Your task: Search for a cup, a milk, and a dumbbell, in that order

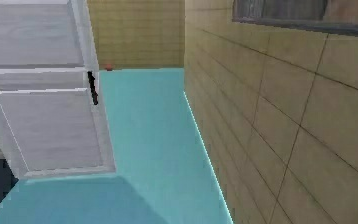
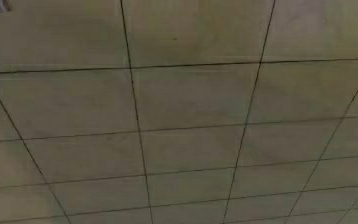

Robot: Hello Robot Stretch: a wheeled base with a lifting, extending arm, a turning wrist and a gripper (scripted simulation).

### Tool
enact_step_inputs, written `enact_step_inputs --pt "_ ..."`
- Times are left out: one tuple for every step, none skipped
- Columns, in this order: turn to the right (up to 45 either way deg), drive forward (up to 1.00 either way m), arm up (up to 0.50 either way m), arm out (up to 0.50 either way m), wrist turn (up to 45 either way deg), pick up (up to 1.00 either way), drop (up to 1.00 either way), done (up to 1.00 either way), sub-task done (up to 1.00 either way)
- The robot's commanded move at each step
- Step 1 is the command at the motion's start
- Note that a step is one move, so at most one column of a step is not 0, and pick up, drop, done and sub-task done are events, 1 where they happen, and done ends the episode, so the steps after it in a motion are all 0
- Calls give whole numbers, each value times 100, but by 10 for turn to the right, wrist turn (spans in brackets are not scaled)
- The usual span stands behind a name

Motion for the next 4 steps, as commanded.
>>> enact_step_inputs --pt "-450 0 0 0 0 0 0 0 0" --pt "-90 0 0 0 0 0 0 0 0" --pt "0 35 0 0 0 0 0 0 0" --pt "450 0 0 0 0 0 0 0 0"
